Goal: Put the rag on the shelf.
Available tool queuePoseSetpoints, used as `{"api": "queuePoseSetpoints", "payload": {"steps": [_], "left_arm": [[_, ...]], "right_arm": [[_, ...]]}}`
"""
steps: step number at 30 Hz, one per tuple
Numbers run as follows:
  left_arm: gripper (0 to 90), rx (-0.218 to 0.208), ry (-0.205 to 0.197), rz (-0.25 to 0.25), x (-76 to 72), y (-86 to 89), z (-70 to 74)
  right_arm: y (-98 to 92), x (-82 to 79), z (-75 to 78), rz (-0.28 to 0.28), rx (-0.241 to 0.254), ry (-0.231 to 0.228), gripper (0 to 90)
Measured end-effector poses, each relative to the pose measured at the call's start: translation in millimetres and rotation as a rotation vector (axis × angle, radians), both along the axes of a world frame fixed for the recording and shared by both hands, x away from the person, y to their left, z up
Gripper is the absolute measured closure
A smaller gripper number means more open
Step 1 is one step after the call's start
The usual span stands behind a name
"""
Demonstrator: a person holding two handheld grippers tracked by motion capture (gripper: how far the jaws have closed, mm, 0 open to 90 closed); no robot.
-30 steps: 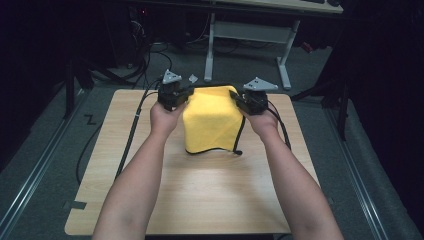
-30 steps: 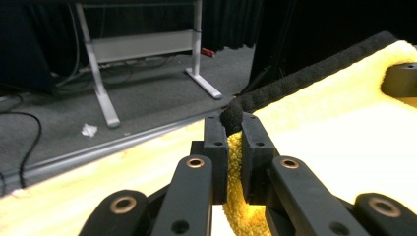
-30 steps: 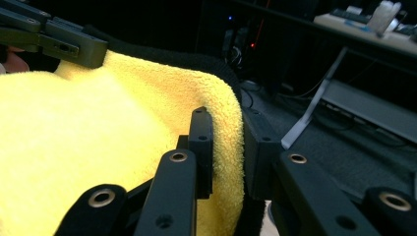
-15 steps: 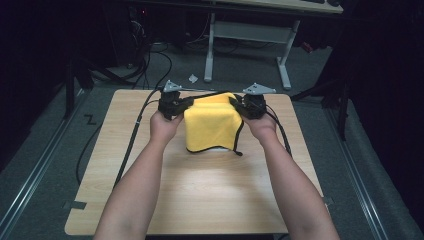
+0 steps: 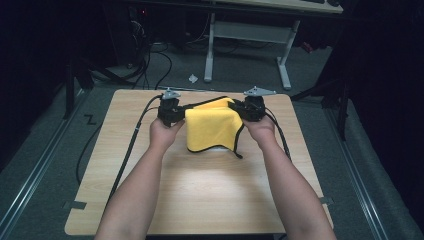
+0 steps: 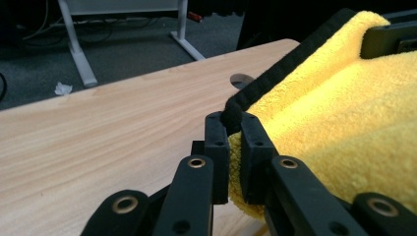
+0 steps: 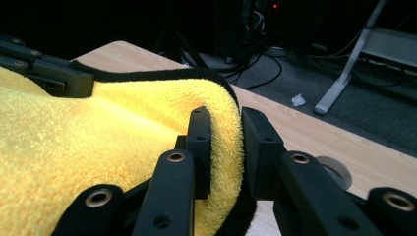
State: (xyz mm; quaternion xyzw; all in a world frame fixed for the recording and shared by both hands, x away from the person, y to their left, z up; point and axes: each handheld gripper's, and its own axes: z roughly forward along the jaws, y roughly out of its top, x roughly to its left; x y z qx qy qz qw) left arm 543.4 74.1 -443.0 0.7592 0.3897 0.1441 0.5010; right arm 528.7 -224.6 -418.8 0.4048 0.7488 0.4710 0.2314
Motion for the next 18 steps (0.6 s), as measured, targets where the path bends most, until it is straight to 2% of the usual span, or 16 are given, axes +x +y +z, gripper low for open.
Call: {"api": "queuePoseSetpoints", "payload": {"steps": [5,10,13,15,18], "left_arm": [[84.2,-0.001,0.012,-0.011,-2.3,0.8,-8.2],[84.1,-0.017,0.031,-0.019,-3.6,2.4,-12.9],[83.8,-0.007,0.032,-0.028,-4.8,3.3,-13.6],[83.7,0.006,0.027,-0.035,-4.8,4.4,-13.6],[83.6,0.003,0.03,-0.029,-4.3,6.2,-13.5]], "right_arm": [[1.1,1.3,-4.3,-0.008,0.011,0.018,74.0],[-2.0,3.5,-6.1,-0.038,0.029,0.039,65.6],[-2.7,1.9,-3.6,-0.081,0.011,0.011,60.8],[-5.9,0.4,1.0,-0.096,0.024,-0.015,58.8],[-10.9,-1.4,8.5,-0.116,0.041,-0.036,57.9]]}}
